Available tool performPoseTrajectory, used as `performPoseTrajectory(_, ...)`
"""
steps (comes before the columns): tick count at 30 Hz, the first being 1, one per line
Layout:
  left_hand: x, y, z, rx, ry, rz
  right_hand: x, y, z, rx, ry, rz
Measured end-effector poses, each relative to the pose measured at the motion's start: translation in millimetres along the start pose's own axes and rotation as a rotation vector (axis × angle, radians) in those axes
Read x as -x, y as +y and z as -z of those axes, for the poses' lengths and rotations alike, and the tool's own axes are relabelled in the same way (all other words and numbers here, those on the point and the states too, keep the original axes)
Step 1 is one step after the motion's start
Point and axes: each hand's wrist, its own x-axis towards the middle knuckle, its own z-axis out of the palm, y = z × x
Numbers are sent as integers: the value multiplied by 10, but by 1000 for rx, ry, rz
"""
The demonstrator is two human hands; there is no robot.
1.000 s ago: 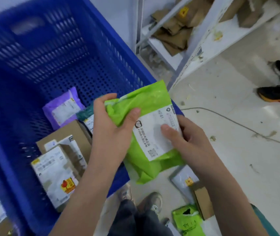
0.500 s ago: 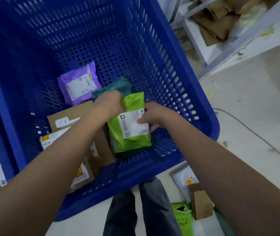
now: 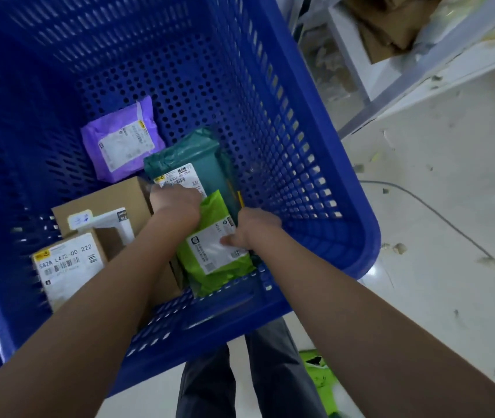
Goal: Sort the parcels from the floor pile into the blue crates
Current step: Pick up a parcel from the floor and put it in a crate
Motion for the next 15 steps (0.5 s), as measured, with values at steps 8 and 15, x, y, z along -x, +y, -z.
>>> performPoseTrajectory(8,586,266,122,291,445,-85,576,18,97,-140,393,297)
performPoseTrajectory(15,1781,501,218,1182,828,-488,1951,1077,-449,-1267,1317,424)
